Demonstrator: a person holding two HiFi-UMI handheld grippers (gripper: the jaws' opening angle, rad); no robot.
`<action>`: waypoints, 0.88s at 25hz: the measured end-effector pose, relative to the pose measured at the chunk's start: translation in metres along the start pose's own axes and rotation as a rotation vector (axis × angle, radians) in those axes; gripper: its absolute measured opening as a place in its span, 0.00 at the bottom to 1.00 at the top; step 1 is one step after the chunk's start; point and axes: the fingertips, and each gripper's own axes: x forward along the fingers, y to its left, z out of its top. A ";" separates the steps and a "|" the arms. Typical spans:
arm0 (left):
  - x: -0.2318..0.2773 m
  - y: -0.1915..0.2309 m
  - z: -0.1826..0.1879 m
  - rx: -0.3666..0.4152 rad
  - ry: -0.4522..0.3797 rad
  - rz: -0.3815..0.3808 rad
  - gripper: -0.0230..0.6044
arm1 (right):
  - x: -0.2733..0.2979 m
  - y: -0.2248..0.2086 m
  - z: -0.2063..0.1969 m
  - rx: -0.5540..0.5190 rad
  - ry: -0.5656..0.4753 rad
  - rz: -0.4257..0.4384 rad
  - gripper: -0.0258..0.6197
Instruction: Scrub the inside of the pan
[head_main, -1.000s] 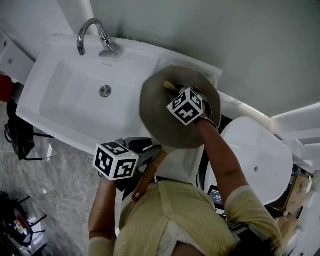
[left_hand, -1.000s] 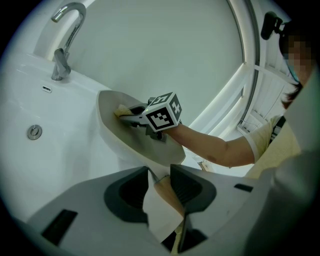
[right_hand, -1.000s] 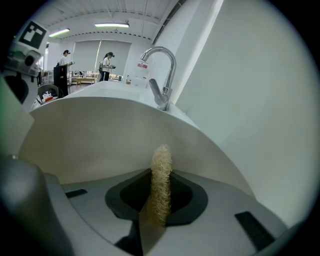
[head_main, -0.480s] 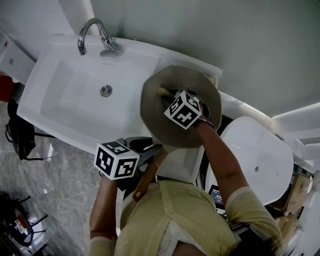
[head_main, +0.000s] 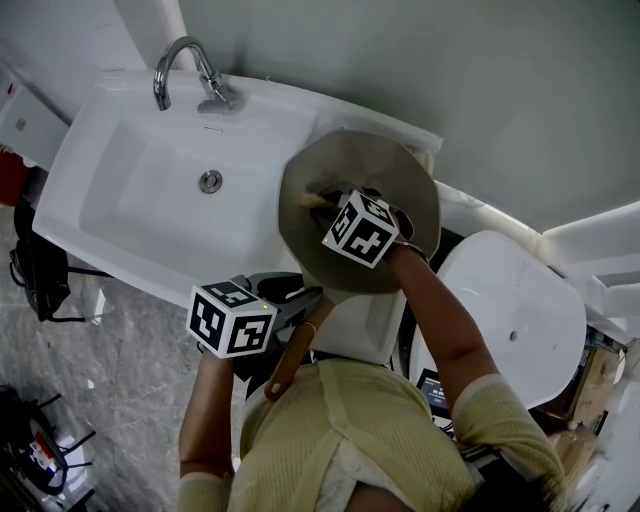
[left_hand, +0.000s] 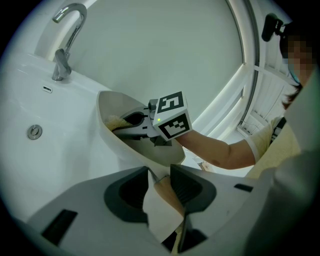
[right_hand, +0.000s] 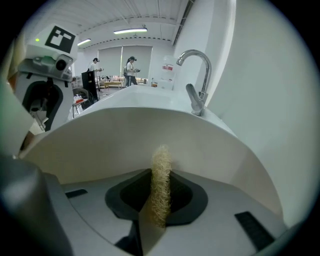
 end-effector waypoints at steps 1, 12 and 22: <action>0.000 0.000 0.000 0.000 0.000 0.000 0.32 | -0.001 0.004 0.001 -0.008 -0.002 0.013 0.17; 0.000 0.000 0.000 -0.003 -0.001 0.002 0.32 | -0.007 0.031 0.000 -0.025 -0.005 0.122 0.17; 0.000 0.000 0.000 -0.007 -0.005 0.004 0.32 | -0.017 0.055 -0.007 -0.031 0.025 0.238 0.17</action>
